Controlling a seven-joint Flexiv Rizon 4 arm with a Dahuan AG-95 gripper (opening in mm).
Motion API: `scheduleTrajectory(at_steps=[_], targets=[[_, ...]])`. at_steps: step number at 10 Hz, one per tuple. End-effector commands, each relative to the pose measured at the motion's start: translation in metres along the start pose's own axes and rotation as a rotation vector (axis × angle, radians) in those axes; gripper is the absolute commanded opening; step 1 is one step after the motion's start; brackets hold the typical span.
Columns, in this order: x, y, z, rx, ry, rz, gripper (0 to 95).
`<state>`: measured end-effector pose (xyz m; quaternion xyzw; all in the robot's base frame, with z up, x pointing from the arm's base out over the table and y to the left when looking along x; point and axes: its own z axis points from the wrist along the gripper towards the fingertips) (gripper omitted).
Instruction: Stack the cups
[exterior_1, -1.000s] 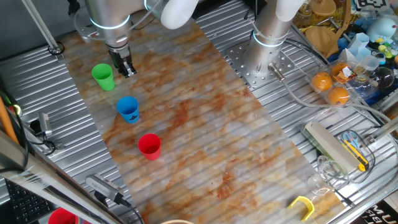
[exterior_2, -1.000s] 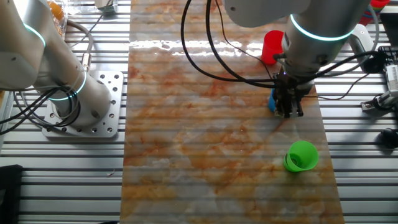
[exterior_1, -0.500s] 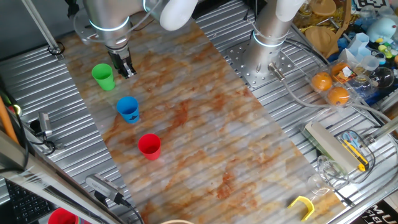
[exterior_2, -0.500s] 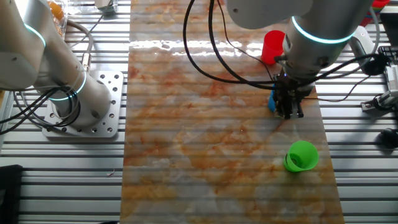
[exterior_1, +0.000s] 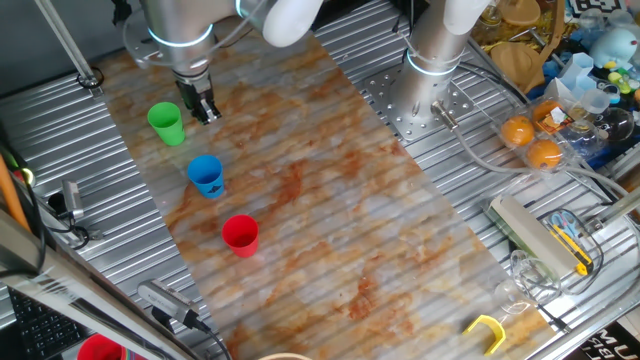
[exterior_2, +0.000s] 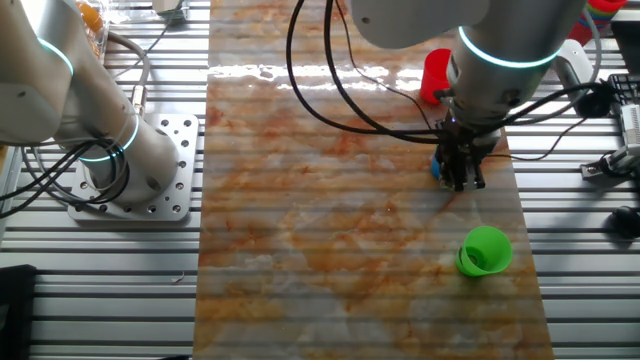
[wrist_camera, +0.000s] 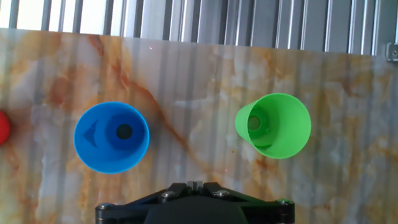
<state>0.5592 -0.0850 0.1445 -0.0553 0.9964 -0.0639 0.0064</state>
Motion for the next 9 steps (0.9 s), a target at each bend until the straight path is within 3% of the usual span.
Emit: scheduleTrajectory(at_steps=[1, 2, 5, 7, 9], targets=[[0.000, 0.000, 0.001, 0.008, 0.000, -0.005, 0.0], [0.000, 0.000, 0.001, 0.004, 0.035, 0.048, 0.0], [0.000, 0.000, 0.001, -0.021, 0.061, 0.092, 0.0], [0.002, -0.011, 0.000, -0.018, 0.052, 0.024, 0.0], [0.003, -0.042, 0.007, -0.019, 0.016, -0.032, 0.0]])
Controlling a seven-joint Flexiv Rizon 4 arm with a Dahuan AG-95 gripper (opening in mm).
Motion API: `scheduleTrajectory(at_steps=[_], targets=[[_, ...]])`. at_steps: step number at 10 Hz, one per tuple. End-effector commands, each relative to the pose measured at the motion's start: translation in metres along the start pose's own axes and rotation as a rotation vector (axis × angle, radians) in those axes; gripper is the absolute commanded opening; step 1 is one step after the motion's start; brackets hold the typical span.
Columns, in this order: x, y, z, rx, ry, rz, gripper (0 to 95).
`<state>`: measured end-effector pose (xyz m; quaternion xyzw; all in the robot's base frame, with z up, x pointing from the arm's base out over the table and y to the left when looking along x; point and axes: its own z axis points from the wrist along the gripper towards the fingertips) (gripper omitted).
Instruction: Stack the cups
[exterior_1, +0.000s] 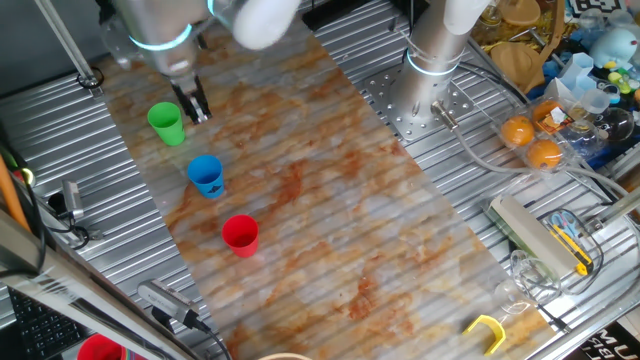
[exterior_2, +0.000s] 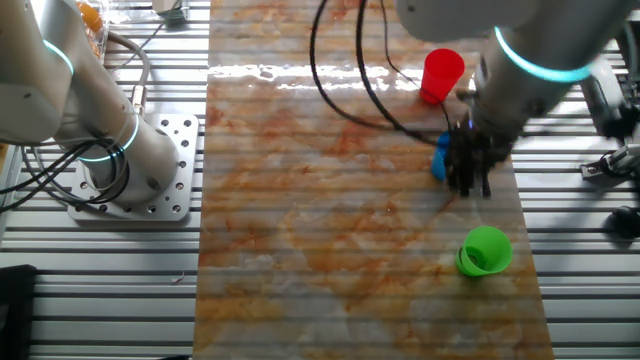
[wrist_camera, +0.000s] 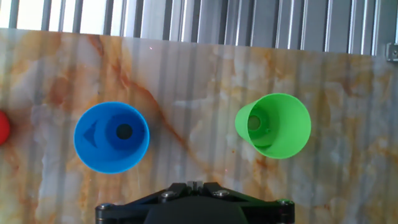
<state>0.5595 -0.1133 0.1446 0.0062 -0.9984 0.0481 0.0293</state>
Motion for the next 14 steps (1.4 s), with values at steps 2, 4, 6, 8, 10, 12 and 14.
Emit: scheduleTrajectory(at_steps=[2, 4, 6, 8, 10, 12, 14], targets=[[-0.004, -0.037, 0.015, 0.034, -0.101, -0.196, 0.0], [-0.008, -0.042, 0.024, 0.043, -0.119, -0.224, 19.0], [-0.008, -0.041, 0.023, 0.053, -0.131, -0.271, 19.0], [-0.009, -0.039, 0.024, 0.062, -0.171, -0.326, 19.0], [-0.010, -0.038, 0.024, 0.067, -0.190, -0.366, 19.0], [-0.010, -0.038, 0.025, 0.080, -0.209, -0.392, 19.0], [-0.012, -0.040, 0.030, 0.089, -0.233, -0.411, 19.0]])
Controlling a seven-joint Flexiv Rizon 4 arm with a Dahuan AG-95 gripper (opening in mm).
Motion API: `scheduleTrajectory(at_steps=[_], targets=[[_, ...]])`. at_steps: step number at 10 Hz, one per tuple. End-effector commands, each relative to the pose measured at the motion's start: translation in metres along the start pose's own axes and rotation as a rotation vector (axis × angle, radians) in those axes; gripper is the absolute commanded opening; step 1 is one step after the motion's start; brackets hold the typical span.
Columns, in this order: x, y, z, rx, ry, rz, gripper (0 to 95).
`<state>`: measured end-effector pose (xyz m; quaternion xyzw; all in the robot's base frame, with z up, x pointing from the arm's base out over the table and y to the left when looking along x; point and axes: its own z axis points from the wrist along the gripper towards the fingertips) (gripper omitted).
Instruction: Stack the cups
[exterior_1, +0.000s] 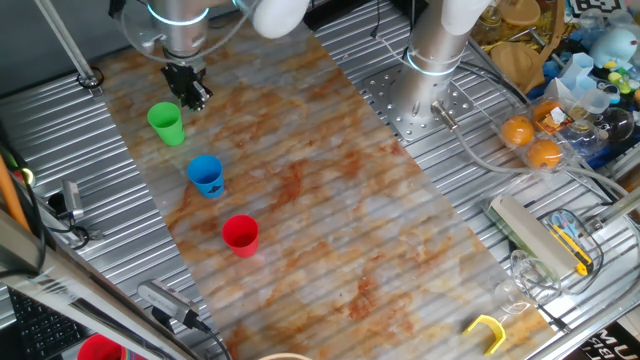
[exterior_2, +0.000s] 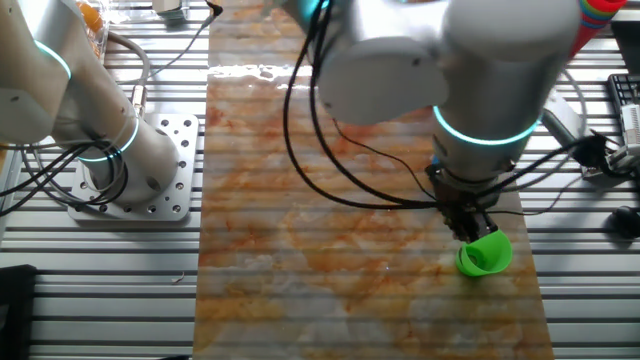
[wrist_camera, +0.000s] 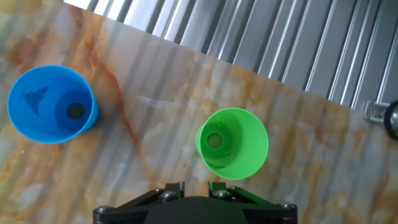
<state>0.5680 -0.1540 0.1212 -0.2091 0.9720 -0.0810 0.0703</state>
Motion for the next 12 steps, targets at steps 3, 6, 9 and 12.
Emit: scheduleTrajectory(at_steps=[3, 6, 9, 12], targets=[[-0.001, -0.007, 0.021, 0.043, -0.049, -0.073, 19.0], [-0.001, -0.008, 0.023, 0.099, -0.067, -0.157, 19.0], [-0.001, -0.008, 0.023, 0.120, -0.088, -0.194, 19.0], [-0.001, -0.008, 0.024, 0.123, -0.097, -0.196, 19.0]])
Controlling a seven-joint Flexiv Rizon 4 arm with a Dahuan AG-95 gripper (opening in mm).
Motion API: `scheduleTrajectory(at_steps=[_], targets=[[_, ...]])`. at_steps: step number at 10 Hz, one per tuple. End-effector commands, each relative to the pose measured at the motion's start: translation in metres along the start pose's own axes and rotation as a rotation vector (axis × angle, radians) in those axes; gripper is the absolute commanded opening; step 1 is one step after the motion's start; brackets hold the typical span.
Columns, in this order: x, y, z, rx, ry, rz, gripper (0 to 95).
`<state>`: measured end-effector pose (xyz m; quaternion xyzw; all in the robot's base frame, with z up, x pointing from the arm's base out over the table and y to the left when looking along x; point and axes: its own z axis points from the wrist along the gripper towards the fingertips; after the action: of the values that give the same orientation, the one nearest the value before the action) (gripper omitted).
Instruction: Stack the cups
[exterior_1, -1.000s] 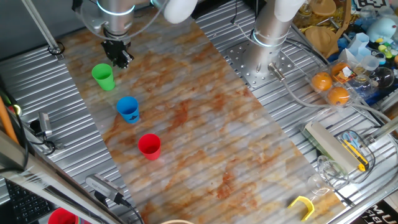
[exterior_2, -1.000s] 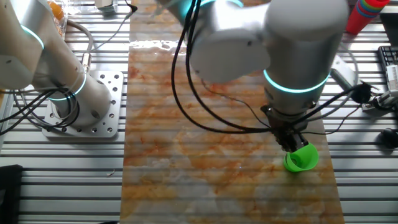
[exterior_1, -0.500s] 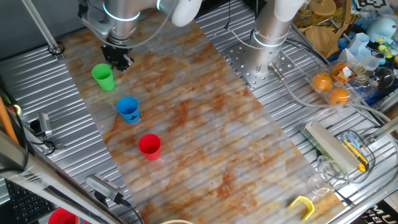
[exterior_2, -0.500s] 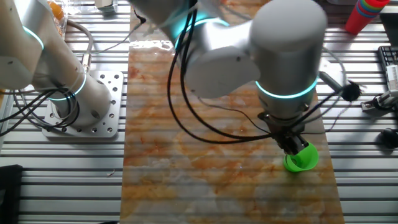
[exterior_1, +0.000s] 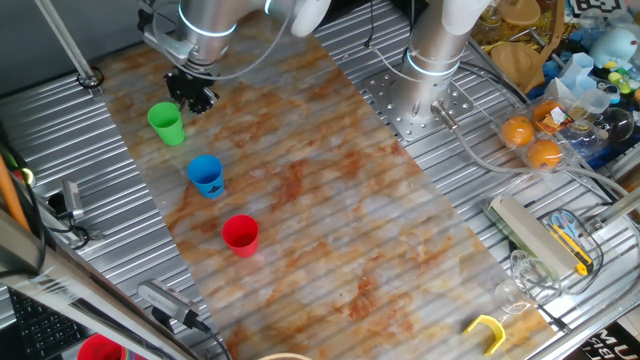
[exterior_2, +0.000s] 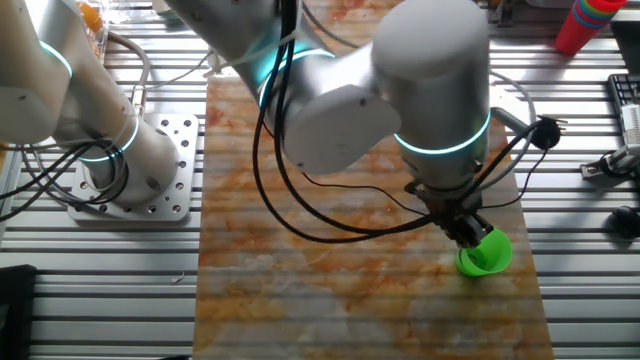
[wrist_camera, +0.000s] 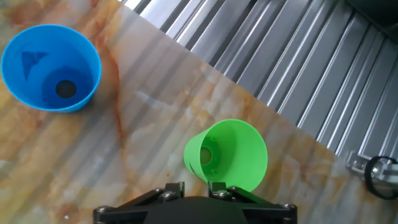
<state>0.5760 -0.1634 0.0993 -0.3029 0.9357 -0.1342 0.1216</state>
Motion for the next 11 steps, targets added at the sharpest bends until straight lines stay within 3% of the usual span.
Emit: scheduleTrajectory(at_steps=[1, 3, 4, 6, 8, 11], targets=[[0.000, -0.001, -0.001, 0.005, 0.002, 0.002, 19.0], [-0.001, 0.000, -0.006, 0.005, 0.002, 0.003, 19.0], [-0.002, 0.002, -0.015, 0.004, 0.008, 0.001, 19.0], [-0.002, 0.002, -0.015, -0.003, 0.021, 0.014, 19.0], [-0.002, 0.002, -0.015, -0.037, 0.076, 0.092, 19.0], [-0.002, 0.002, -0.015, -0.059, 0.072, 0.149, 19.0]])
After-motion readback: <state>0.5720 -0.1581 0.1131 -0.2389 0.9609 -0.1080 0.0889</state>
